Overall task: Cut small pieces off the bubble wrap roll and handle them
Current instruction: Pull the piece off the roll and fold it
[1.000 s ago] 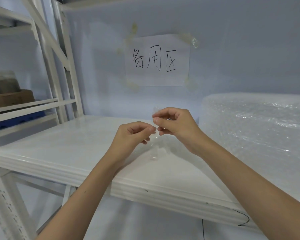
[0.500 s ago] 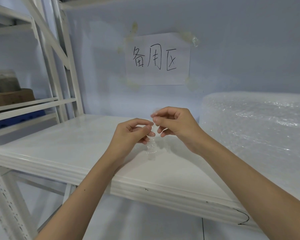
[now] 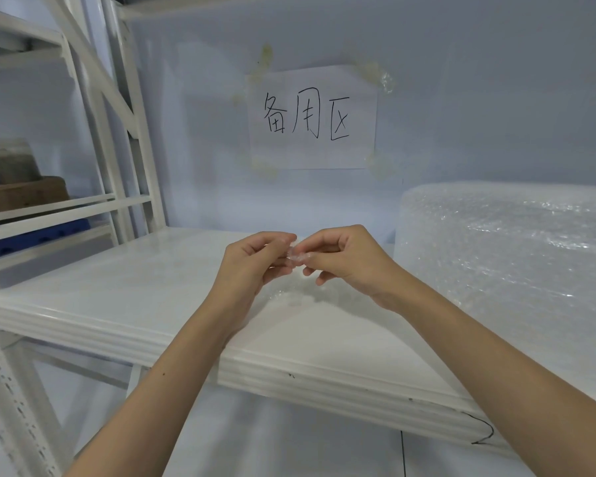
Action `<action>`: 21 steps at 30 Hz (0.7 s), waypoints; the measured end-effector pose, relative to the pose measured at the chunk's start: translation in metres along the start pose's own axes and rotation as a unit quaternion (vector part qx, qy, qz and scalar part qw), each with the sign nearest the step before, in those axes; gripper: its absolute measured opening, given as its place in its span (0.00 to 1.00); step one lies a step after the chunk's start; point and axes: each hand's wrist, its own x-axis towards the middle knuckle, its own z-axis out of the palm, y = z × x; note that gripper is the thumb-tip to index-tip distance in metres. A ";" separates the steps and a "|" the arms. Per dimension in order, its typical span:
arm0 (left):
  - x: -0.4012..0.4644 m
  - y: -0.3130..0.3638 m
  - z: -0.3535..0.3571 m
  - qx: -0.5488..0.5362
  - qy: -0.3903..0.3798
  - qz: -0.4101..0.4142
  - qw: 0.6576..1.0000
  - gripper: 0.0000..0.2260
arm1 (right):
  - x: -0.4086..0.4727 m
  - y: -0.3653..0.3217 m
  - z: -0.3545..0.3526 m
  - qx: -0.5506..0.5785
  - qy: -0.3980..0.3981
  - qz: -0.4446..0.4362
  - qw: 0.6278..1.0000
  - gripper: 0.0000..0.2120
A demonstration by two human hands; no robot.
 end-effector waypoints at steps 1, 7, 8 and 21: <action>0.000 0.000 0.000 0.002 -0.003 0.001 1.000 0.06 | 0.000 0.000 0.000 -0.005 -0.001 0.002 1.000 0.05; 0.001 -0.001 -0.001 0.001 0.011 -0.004 1.000 0.07 | 0.001 0.002 -0.001 -0.019 0.001 0.009 1.000 0.08; 0.001 -0.001 -0.001 0.001 0.013 -0.006 1.000 0.07 | 0.001 0.001 -0.001 -0.019 0.005 0.009 1.000 0.08; 0.002 0.000 0.000 -0.017 0.012 0.004 1.000 0.09 | 0.006 0.012 0.002 -0.068 0.019 0.065 0.995 0.11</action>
